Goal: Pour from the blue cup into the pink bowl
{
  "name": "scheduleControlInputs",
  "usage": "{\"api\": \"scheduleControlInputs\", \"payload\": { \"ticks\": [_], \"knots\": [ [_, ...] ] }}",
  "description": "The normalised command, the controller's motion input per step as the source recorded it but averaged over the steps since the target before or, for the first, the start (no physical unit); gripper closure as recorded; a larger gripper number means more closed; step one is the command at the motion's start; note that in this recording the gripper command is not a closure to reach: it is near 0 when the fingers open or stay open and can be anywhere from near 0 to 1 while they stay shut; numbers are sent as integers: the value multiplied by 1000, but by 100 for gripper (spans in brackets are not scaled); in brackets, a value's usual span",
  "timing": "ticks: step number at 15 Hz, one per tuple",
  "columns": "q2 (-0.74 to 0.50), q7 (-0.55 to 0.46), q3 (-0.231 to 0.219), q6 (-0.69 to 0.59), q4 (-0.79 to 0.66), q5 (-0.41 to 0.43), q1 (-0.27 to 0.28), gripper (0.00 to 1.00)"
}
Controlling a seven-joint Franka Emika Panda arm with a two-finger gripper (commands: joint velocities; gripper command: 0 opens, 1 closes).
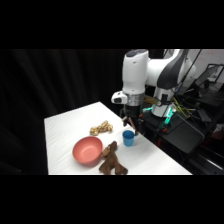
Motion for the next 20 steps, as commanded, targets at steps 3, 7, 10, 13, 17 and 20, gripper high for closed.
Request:
{"api": "scheduleControlInputs", "payload": {
  "ticks": [3, 7, 10, 13, 17, 20],
  "knots": [
    [-10, 43, 48, 338, -217, 177, 23, 0],
    [60, 54, 66, 322, -133, 219, 44, 0],
    [166, 205, 12, 494, -99, -13, 43, 0],
    [194, 558, -206, 557, -93, -533, 106, 0],
    [197, 651, -414, 290, 42, -643, 263, 0],
    [132, 455, -252, 58, 130, -349, 246, 0]
  ]
}}
